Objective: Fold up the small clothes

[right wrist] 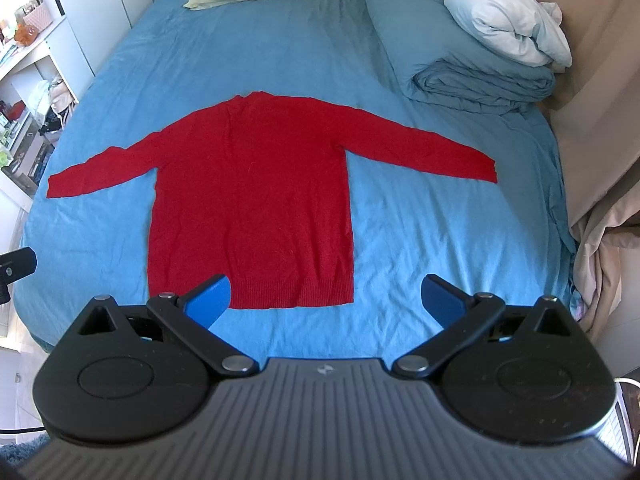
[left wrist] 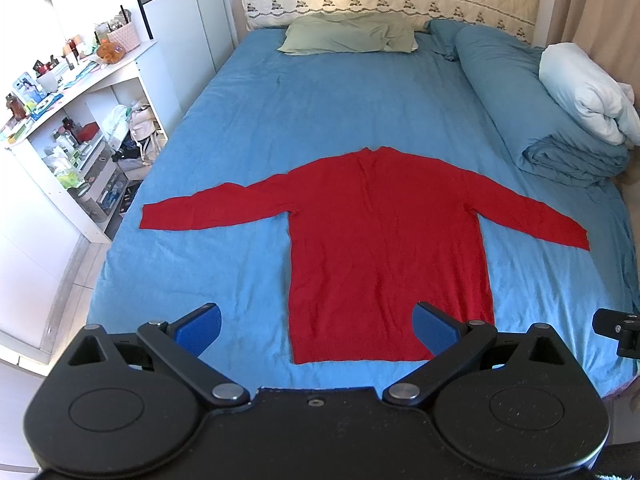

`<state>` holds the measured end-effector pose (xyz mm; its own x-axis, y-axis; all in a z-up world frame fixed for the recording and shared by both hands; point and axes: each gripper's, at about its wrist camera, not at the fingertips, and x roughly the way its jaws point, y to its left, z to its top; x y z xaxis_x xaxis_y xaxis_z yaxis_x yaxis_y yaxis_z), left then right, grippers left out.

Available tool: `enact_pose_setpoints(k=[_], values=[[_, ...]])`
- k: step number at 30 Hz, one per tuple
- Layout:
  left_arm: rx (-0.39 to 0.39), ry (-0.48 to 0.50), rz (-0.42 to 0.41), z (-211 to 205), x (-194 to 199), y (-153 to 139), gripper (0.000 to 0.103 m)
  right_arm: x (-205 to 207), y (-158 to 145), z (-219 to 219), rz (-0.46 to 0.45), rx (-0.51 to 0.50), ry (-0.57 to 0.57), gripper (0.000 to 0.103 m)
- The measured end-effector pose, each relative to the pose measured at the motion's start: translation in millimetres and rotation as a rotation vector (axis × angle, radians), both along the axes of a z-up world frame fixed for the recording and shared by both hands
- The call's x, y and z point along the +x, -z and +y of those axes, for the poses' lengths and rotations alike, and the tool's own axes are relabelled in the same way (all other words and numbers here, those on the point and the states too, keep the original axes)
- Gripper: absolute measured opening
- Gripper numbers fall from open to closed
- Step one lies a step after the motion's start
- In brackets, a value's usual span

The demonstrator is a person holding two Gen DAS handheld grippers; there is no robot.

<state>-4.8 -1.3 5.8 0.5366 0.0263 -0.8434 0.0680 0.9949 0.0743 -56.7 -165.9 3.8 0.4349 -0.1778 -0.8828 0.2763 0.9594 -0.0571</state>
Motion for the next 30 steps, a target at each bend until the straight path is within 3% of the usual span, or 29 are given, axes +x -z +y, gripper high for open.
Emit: enact_pose_setpoints(k=[30], values=[[-0.023, 0.003, -0.025, 5, -10, 2, 0.103, -12, -4, 7, -0.033, -0.025, -0.005, 0.103]])
